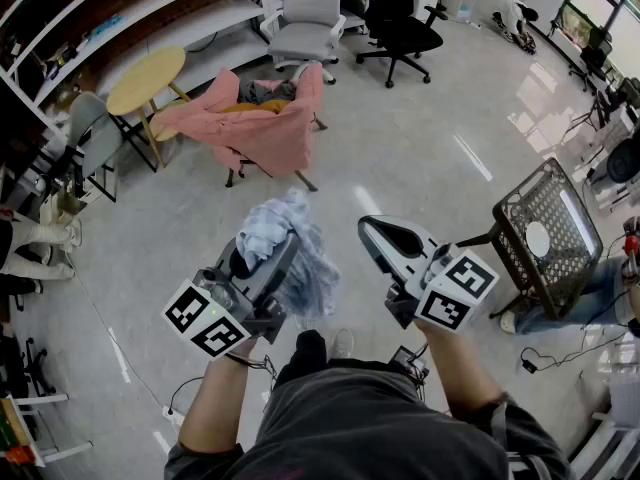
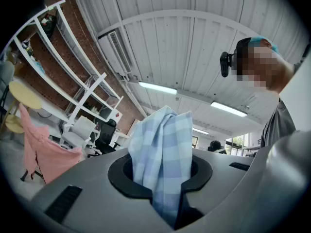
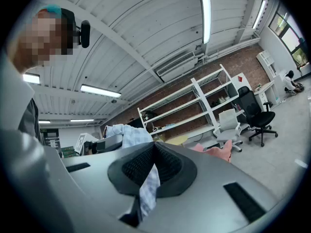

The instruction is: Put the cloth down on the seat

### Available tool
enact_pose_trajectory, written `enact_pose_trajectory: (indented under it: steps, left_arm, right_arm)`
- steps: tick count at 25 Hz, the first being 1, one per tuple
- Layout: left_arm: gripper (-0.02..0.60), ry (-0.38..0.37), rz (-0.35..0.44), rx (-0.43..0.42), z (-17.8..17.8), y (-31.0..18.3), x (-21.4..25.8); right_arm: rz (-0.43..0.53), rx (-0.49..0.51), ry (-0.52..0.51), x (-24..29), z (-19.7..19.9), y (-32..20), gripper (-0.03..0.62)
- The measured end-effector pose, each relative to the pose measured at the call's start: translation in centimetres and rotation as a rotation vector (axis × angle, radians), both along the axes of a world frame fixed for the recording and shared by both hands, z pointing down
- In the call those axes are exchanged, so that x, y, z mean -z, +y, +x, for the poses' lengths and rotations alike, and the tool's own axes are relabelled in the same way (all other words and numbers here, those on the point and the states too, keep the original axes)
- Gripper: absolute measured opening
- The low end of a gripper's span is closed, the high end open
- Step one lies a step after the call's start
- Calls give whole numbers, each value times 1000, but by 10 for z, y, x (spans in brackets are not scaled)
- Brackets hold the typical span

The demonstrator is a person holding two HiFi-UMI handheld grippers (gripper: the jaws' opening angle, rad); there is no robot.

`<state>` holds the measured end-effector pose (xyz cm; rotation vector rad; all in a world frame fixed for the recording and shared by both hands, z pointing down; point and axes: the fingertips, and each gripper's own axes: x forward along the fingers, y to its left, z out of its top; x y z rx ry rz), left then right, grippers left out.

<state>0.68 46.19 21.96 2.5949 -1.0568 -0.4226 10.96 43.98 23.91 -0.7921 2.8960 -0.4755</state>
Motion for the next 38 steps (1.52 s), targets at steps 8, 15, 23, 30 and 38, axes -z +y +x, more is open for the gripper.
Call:
enact_pose_trajectory:
  steps: [8,15,23,30,38]
  left_arm:
    - [109,7,-6,4,0,-1,-1]
    - [109,17,-18,-2,-6,-9,-11]
    - [109,26,-29,-45,-46,-72,-7]
    - [109,23,-28,-73,-80,-131,-9]
    - [109,10,-8,-105,-110,-178,0]
  right_arm:
    - [0,13,-7,0,-1,0,15]
    - [-9,-3,-29,-2,-3,-6,15]
    - [-41,-51,-25,-1,-42,-67,15]
    - [-44,-84,-33,-2,-74,-125,15]
    - [-42,-122,-48,4,-103,-163,15]
